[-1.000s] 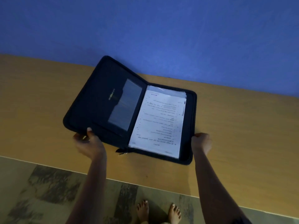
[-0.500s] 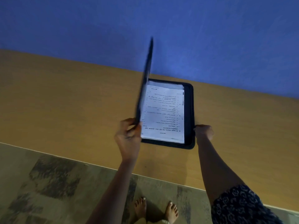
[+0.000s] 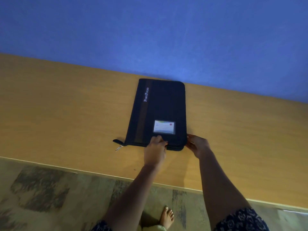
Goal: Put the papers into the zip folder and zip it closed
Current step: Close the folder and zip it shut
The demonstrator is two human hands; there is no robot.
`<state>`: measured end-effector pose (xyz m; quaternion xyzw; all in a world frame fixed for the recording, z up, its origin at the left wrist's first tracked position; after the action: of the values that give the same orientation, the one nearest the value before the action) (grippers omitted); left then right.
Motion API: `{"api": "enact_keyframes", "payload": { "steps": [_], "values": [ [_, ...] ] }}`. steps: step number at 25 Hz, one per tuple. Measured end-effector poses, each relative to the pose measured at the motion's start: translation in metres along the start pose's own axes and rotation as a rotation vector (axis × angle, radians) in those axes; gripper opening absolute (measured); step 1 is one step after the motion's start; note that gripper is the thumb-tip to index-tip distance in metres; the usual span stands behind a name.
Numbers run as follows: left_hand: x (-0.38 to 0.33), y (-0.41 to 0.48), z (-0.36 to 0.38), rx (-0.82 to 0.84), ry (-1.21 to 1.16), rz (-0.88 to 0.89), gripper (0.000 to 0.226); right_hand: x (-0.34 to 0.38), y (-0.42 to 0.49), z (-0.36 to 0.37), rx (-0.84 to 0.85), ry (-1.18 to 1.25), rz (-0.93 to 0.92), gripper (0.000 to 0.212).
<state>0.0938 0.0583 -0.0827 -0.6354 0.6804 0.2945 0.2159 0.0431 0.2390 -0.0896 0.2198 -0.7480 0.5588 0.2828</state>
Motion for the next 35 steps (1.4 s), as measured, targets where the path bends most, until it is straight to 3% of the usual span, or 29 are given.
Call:
{"api": "enact_keyframes", "payload": {
  "steps": [8, 11, 13, 14, 18, 23, 29, 35],
  "values": [
    [0.019, 0.001, 0.001, 0.236, 0.087, 0.144, 0.038, -0.031, -0.002, -0.001, -0.038, 0.082, 0.083, 0.019],
    [0.053, -0.008, -0.034, 0.168, 0.149, 0.149, 0.06, -0.037, -0.006, 0.001, -0.333, -0.15, 0.039, 0.018],
    [0.082, -0.015, -0.066, 0.123, 0.23, 0.078, 0.068, -0.036, -0.027, 0.013, -0.544, -0.256, -0.091, 0.019],
    [0.095, -0.019, -0.08, 0.103, 0.262, 0.056, 0.067, -0.037, -0.037, 0.026, -0.573, -0.277, -0.173, 0.019],
    [0.12, -0.029, -0.106, 0.116, 0.326, 0.056, 0.051, -0.056, -0.07, 0.103, -0.338, -0.335, -0.316, 0.017],
    [0.136, -0.021, -0.106, 0.149, 0.163, -0.084, 0.025, -0.071, -0.099, 0.192, -0.063, -0.647, -0.412, 0.021],
    [0.143, -0.014, -0.101, 0.23, -0.166, -0.226, 0.031, -0.067, -0.103, 0.221, -0.098, -0.762, -0.381, 0.025],
    [0.147, -0.002, -0.103, 0.255, -0.136, -0.187, 0.021, -0.067, -0.1, 0.218, -0.126, -0.883, -0.499, 0.024]
  ]
}}
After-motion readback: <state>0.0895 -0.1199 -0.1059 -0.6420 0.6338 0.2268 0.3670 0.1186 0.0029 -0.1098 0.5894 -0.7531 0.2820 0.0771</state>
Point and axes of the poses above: each hand's wrist, its own y-axis towards the middle knuckle, its own z-axis out of the palm, x = y × z, the point moved 4 cm from there along y, towards the middle knuckle, and after that the axes turned 14 degrees about -y, right-handed, at the moved point
